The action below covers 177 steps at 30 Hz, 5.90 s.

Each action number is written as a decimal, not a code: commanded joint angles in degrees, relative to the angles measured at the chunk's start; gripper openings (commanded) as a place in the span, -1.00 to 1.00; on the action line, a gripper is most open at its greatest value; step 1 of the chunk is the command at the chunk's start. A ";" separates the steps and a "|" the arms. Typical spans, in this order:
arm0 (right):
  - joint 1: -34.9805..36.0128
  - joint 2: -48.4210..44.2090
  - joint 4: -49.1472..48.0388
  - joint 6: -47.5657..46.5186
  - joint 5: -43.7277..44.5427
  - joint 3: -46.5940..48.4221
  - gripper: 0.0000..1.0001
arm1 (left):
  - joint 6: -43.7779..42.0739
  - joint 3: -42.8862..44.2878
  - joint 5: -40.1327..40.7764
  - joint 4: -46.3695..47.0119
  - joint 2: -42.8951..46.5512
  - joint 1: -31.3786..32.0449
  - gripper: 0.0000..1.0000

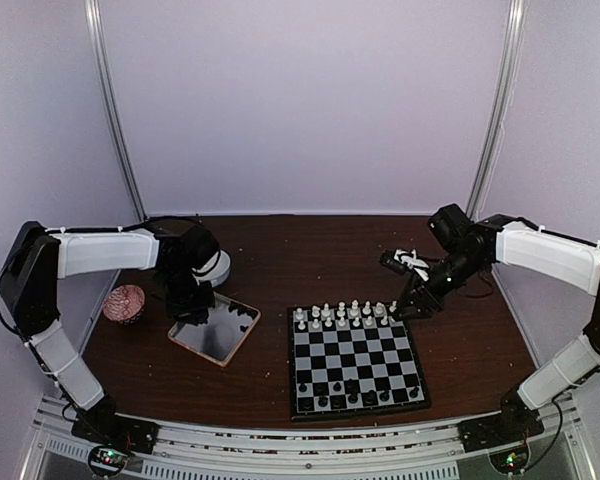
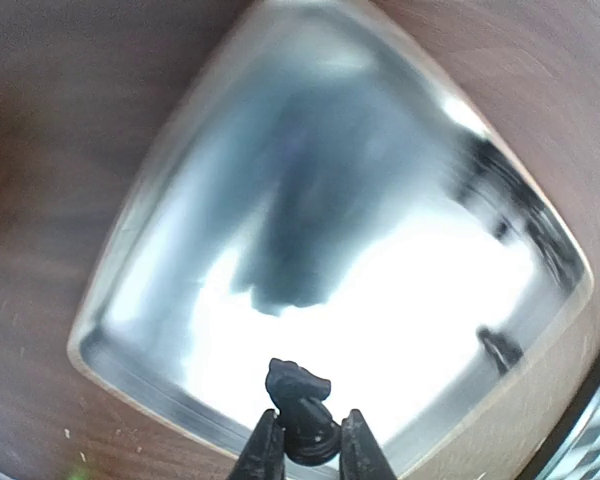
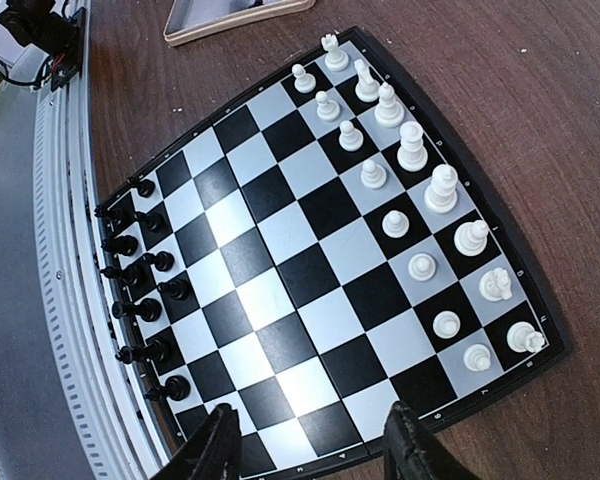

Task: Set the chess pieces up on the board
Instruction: Pick up the knight from the storage box, then pass from the left arm to the right, then place the knight at b8.

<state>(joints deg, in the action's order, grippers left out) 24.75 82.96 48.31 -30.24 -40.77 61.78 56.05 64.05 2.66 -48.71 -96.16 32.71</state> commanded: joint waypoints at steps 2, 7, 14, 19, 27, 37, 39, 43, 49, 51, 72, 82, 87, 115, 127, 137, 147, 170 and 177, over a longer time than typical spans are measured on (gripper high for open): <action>0.03 -0.56 0.88 2.08 -3.63 4.19 -0.02 | -20.23 -2.20 -0.19 10.46 4.58 6.94 -0.90; 0.12 3.27 3.28 4.78 -11.07 10.05 -0.02 | -30.79 -10.81 -13.67 30.13 9.82 7.62 -0.86; 0.94 15.94 7.53 12.54 -23.88 20.52 0.01 | -38.42 -12.23 -25.51 40.23 12.66 11.26 -0.82; 4.00 22.70 9.03 18.23 -29.13 27.40 0.02 | -39.54 -9.25 -26.83 41.04 12.66 14.57 -0.78; 10.22 27.23 5.68 26.01 -31.23 29.88 0.06 | -41.98 -2.14 -22.70 37.19 10.37 20.52 -0.77; 12.25 28.75 -1.72 35.02 -36.23 28.13 0.03 | -44.91 5.55 -16.70 29.60 6.33 24.46 -0.77; 12.25 28.55 -2.40 35.66 -37.34 27.68 0.02 | -45.21 6.34 -15.68 28.58 5.79 24.91 -0.77; 12.29 27.99 -3.97 36.78 -37.48 26.64 -0.08 | -45.56 6.92 -15.30 28.20 5.34 25.25 -0.77; 12.42 28.06 -7.02 39.60 -37.80 25.18 -0.33 | -45.74 7.31 -14.26 28.09 5.14 25.56 -0.77; 12.58 28.13 -7.53 40.08 -37.88 24.98 -0.35 | -45.76 7.31 -14.17 28.09 4.95 25.61 -0.77; 14.23 28.68 -11.09 43.07 -38.66 24.37 -0.98 | -45.47 6.62 -10.05 27.96 4.66 26.09 -0.41; 8.87 19.35 8.13 15.13 -19.02 26.05 -0.99 | -45.25 1.49 3.37 29.51 15.75 21.51 0.96; 8.98 8.04 5.44 6.48 -4.15 16.49 -0.99 | -41.29 2.30 3.83 31.75 18.86 11.90 0.96; 33.91 -11.08 -1.64 -5.51 27.63 -16.79 -0.98 | -42.71 -2.42 -0.46 40.98 20.02 -8.62 0.89; 35.01 -7.46 -1.23 -6.14 26.45 -16.60 -0.97 | -43.04 -1.64 0.61 39.70 19.21 -8.62 0.89; 35.11 -6.27 -1.13 -6.37 26.72 -16.84 -0.98 | -43.20 -0.86 0.76 38.62 18.34 -8.59 0.89; 35.25 -5.11 -1.03 -6.43 26.78 -17.00 -0.97 | -43.02 -0.64 0.77 38.39 18.23 -8.60 0.89; 34.90 -10.92 6.86 -5.44 24.57 -10.88 -0.54 | -43.00 2.15 0.38 33.54 16.23 -8.55 0.86; 24.52 -15.08 3.13 -2.63 20.96 -6.91 -0.47 | -39.49 10.58 -3.32 16.61 9.59 -8.55 0.41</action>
<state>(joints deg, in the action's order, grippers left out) 55.40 69.23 53.52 -35.33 -17.15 52.36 13.91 70.35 2.52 -22.04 -83.40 24.01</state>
